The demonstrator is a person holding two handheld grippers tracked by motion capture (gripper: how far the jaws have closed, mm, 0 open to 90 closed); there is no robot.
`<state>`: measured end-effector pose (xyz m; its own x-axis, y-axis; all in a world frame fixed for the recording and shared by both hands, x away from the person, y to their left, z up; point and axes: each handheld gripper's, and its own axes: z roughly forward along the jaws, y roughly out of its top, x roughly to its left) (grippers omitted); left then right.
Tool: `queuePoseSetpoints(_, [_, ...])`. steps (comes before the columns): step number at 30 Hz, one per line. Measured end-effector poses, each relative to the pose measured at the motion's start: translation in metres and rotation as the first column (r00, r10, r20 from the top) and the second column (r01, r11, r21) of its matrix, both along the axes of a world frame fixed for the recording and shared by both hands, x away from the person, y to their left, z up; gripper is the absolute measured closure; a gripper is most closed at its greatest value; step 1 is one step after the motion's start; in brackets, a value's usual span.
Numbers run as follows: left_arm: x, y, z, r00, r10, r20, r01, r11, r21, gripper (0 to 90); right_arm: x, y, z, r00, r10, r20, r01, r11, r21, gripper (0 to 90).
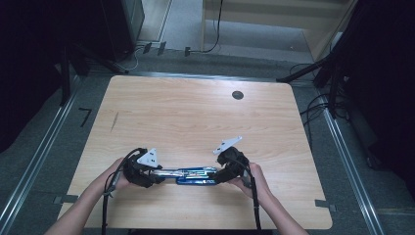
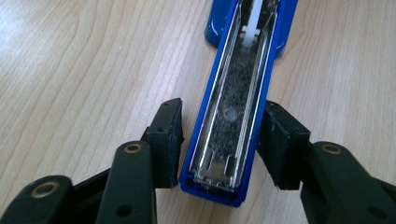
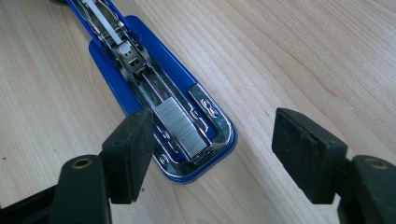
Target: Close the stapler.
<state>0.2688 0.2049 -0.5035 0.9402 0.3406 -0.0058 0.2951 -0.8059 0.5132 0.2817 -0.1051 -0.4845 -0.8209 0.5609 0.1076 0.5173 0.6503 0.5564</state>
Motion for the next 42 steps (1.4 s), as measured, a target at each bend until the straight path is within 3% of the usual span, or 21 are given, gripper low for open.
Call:
queuePoseSetpoints(7, [0.000, 0.003, 0.000, 1.0000, 0.002, 0.002, -0.002, 1.0000, 0.007, 55.9, -0.001, 0.000, -0.001, 0.9999, 0.009, -0.011, -0.009, 1.000, 0.014, 49.4])
queuePoseSetpoints(13, [0.001, -0.001, -0.001, 0.9998, -0.007, 0.016, 0.006, 1.0000, 0.007, 58.3, -0.006, 0.001, -0.007, 0.9988, 0.040, -0.029, -0.040, 0.999, -0.013, 66.3])
queuePoseSetpoints(30, [0.004, -0.004, -0.002, 0.9999, -0.006, 0.014, 0.006, 1.0000, 0.008, 56.7, -0.007, -0.006, -0.009, 0.9984, 0.024, -0.052, -0.024, 1.000, -0.001, 67.5])
queuePoseSetpoints(35, [0.003, -0.003, -0.003, 0.9997, -0.001, 0.023, 0.001, 1.0000, 0.008, 57.2, -0.005, -0.002, -0.005, 0.9979, 0.020, -0.061, -0.020, 1.000, 0.002, 62.1])
queuePoseSetpoints(42, [0.003, -0.003, -0.002, 0.9996, -0.012, 0.026, 0.012, 0.9999, 0.008, 58.2, -0.011, 0.011, 0.009, 0.9992, -0.009, 0.039, 0.006, 0.997, 0.071, 66.7])
